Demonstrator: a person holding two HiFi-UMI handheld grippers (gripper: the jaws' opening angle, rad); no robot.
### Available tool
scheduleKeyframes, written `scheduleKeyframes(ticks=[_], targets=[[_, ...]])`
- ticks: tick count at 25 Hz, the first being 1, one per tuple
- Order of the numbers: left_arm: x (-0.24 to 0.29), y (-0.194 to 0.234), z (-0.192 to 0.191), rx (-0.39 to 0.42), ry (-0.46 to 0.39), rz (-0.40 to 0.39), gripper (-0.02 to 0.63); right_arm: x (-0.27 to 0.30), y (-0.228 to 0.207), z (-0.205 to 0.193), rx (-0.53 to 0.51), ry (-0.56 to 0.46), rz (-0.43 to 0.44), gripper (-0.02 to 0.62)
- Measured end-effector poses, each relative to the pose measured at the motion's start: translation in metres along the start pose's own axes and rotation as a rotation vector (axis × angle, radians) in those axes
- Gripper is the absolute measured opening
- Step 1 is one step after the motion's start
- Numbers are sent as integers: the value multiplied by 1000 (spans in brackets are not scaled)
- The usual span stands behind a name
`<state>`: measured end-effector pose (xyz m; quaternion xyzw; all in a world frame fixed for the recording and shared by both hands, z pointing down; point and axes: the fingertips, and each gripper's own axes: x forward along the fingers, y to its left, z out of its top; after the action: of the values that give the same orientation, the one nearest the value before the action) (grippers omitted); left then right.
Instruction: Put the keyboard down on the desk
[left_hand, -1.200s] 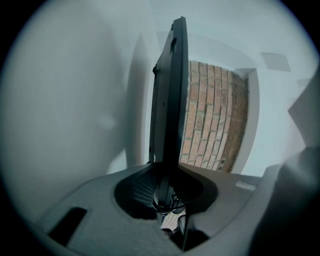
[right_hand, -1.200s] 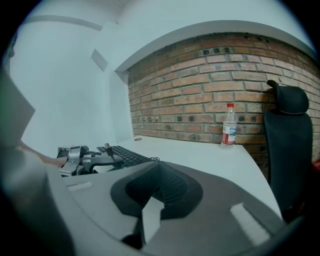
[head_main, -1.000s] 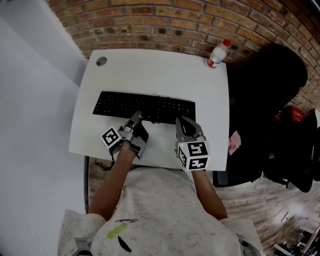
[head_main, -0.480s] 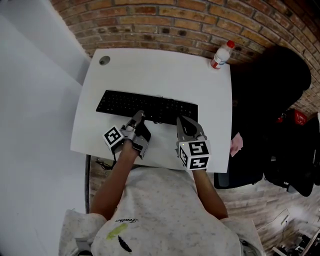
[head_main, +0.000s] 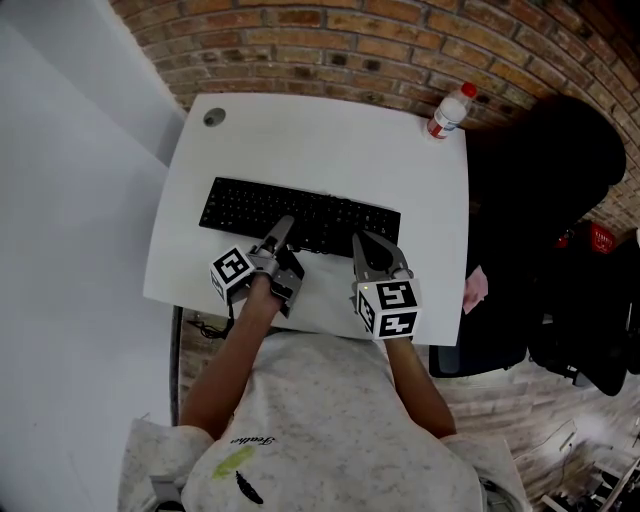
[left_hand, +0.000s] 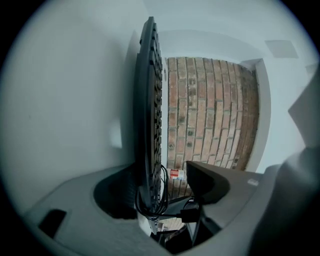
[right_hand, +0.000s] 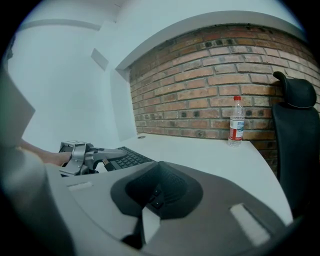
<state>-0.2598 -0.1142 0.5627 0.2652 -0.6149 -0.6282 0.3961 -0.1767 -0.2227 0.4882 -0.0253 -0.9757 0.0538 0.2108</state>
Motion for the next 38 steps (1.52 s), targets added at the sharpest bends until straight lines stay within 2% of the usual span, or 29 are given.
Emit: scheduleKeyframes(ticks=[4, 9, 20, 24, 26, 28, 31, 35, 38], targets=[[0, 2, 1, -9, -1, 27, 330, 2, 2, 1, 3, -2, -2, 11], [2, 0, -1, -36, 44, 55, 373, 3, 7, 1, 11, 2, -10, 11], [-11, 4, -7, -22, 152, 94, 379, -1, 21, -2, 18, 10, -55, 11], [-23, 0, -10, -10, 183, 79, 365, -4, 29, -3, 25, 4, -69, 11], [-31, -4, -10, 21, 200, 68, 348, -6, 36, -3, 27, 0, -71, 11], [-41, -8, -9, 65, 206, 61, 295, -9, 45, -3, 25, -5, -72, 11], [-53, -20, -6, 152, 215, 39, 288, -13, 57, -4, 22, -10, -76, 11], [-68, -35, -3, 315, 237, 18, 253, -20, 72, -2, 15, -23, -83, 11], [-80, -42, -1, 453, 249, 20, 200, -25, 82, 0, 15, -34, -90, 10]])
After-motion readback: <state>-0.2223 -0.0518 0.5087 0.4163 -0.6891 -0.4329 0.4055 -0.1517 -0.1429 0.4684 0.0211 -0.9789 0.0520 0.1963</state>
